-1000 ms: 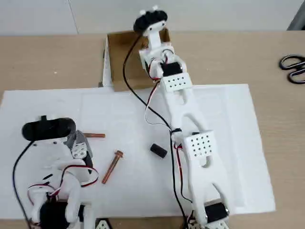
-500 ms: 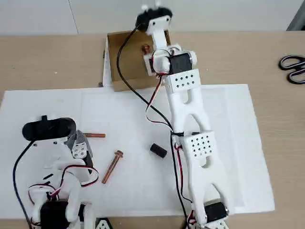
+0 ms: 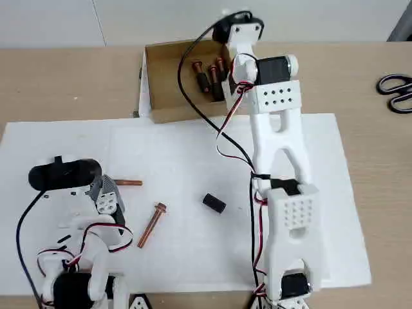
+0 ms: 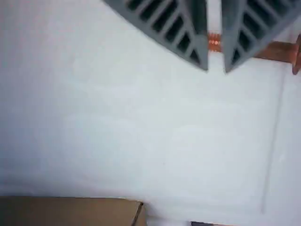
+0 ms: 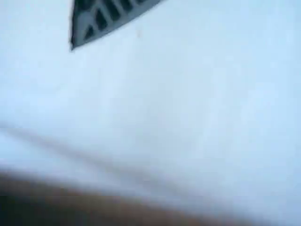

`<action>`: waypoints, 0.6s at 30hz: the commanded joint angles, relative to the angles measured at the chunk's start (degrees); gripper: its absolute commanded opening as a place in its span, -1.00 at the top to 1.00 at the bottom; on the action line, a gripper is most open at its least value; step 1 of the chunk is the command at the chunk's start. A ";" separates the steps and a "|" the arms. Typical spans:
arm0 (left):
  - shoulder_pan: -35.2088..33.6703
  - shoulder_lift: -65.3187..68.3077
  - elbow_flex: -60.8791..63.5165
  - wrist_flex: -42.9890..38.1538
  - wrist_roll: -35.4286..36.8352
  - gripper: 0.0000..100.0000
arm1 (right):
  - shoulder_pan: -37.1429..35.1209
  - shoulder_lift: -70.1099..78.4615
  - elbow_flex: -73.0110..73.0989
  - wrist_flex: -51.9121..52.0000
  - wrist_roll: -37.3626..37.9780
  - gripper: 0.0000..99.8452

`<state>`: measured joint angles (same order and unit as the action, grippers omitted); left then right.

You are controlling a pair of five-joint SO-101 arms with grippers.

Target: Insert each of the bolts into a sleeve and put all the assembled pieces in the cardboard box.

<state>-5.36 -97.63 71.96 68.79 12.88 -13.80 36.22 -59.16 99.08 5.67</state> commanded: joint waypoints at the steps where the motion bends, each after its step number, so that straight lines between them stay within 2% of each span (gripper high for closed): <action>1: -0.35 -0.35 -2.51 0.35 -0.09 0.99 | 0.13 -12.44 13.27 0.84 4.04 0.41; 10: -0.35 -0.35 -2.51 0.00 -0.09 0.99 | -4.18 -29.93 36.84 0.84 4.92 0.41; 18: -0.35 -0.35 -2.51 0.00 0.00 0.99 | -11.65 -38.11 49.23 0.84 5.01 0.41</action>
<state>-5.36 -97.63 71.96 68.79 12.88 -23.12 2.46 -11.87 99.08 9.89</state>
